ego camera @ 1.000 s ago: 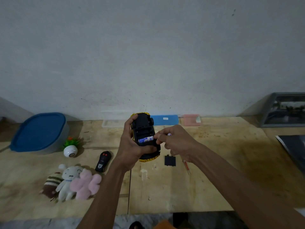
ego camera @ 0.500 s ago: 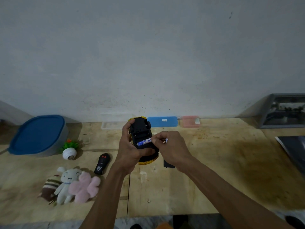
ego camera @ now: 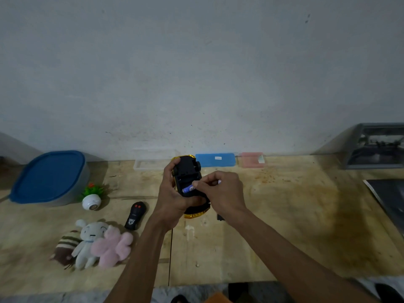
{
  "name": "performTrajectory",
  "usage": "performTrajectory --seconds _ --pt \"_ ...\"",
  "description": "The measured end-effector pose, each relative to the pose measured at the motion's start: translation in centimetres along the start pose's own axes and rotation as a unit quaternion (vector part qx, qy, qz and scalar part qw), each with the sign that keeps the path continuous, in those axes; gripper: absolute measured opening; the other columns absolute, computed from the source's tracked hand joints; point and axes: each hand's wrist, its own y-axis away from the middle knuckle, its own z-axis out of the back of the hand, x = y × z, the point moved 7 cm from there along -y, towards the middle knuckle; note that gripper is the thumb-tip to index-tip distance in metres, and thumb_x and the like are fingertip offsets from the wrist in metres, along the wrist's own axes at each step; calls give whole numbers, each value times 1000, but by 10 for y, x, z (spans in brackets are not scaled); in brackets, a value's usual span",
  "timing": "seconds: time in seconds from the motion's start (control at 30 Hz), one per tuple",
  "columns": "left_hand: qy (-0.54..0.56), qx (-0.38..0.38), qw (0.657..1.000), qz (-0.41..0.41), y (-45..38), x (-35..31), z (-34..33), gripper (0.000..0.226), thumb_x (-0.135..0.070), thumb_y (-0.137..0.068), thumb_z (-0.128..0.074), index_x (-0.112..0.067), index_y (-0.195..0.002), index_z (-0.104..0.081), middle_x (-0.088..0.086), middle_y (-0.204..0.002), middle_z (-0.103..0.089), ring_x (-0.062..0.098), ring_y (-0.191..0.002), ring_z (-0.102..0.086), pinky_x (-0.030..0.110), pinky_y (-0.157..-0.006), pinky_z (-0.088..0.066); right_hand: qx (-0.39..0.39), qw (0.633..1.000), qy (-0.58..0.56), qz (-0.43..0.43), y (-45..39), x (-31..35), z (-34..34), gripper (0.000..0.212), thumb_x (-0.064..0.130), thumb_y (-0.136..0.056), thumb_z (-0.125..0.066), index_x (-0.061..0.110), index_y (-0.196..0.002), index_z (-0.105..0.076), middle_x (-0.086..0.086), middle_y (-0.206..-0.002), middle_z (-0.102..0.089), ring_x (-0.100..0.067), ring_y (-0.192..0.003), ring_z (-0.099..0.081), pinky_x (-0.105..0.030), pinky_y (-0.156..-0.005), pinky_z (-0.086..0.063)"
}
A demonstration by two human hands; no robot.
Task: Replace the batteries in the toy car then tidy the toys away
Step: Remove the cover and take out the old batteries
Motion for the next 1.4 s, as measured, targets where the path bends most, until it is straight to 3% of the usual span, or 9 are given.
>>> performTrajectory --seconds 0.3,0.47,0.63,0.7,0.8,0.9,1.07,1.27,1.4 --pt "-7 7 1000 18 2 4 4 117 31 -56 -79 -34 -145 -39 8 -132 -59 31 -103 -72 48 -78 -62 -14 999 -29 -3 -3 4 -10 16 21 -71 -87 14 -80 -75 4 -76 -72 -9 -76 -69 -25 -69 -58" --pt "-14 38 999 23 3 9 5 117 10 -48 -89 -34 -144 -40 8 -136 -59 35 -111 -69 55 -86 -59 0 997 -65 -38 -4 -3 -20 22 18 -71 -87 15 -89 -74 3 -82 -74 -12 -82 -71 -31 -75 -61" --pt "-10 39 999 34 4 14 16 116 17 -50 -85 -34 -144 -41 7 -133 -61 37 -108 -69 57 -85 -59 -16 988 -125 -91 -1 -8 -20 20 16 -73 -85 13 -90 -74 0 -81 -74 -13 -71 -69 -19 -47 -47" --pt "-10 32 998 43 4 18 23 114 16 -49 -85 -37 -141 -44 6 -131 -62 39 -109 -67 59 -84 -59 -19 963 -220 -152 -1 -15 -20 16 9 -76 -81 8 -90 -73 -6 -81 -75 -16 -70 -70 -19 -43 -42" --pt "-7 31 998 60 4 25 31 112 16 -50 -85 -38 -140 -45 7 -129 -62 39 -109 -66 60 -86 -58 -1 865 -424 -269 2 -29 -26 17 2 -85 -69 -1 -102 -65 -11 -72 -70 -15 -65 -66 -16 -45 -37" --pt "6 39 995 86 3 38 34 110 22 -56 -83 -37 -141 -44 11 -131 -61 37 -111 -66 55 -88 -58 23 820 -487 -300 3 -43 -30 15 3 -91 -62 -2 -105 -61 -11 -76 -63 -10 -58 -59 -13 -41 -39" --pt "-7 38 990 132 0 73 36 111 17 -50 -89 -39 -137 -49 8 -129 -61 37 -114 -64 59 -90 -56 -29 841 -440 -313 7 -83 -19 21 8 -91 -67 -2 -110 -67 -9 -84 -65 -9 -60 -57 -17 -48 -47" --pt "-66 18 984 163 -13 111 26 105 19 -55 -87 -29 -140 -48 1 -130 -57 20 -104 -65 43 -77 -63 -75 859 -374 -342 -1 -133 9 22 10 -92 -66 -3 -110 -68 -11 -87 -64 -13 -64 -54 -21 -49 -45" --pt "-122 7 975 187 -28 143 16 105 15 -53 -90 -30 -138 -49 -1 -132 -54 22 -112 -59 45 -83 -60 -72 864 -349 -356 -17 -162 23 24 9 -92 -65 -5 -111 -68 -9 -84 -64 -12 -61 -53 -21 -48 -43"
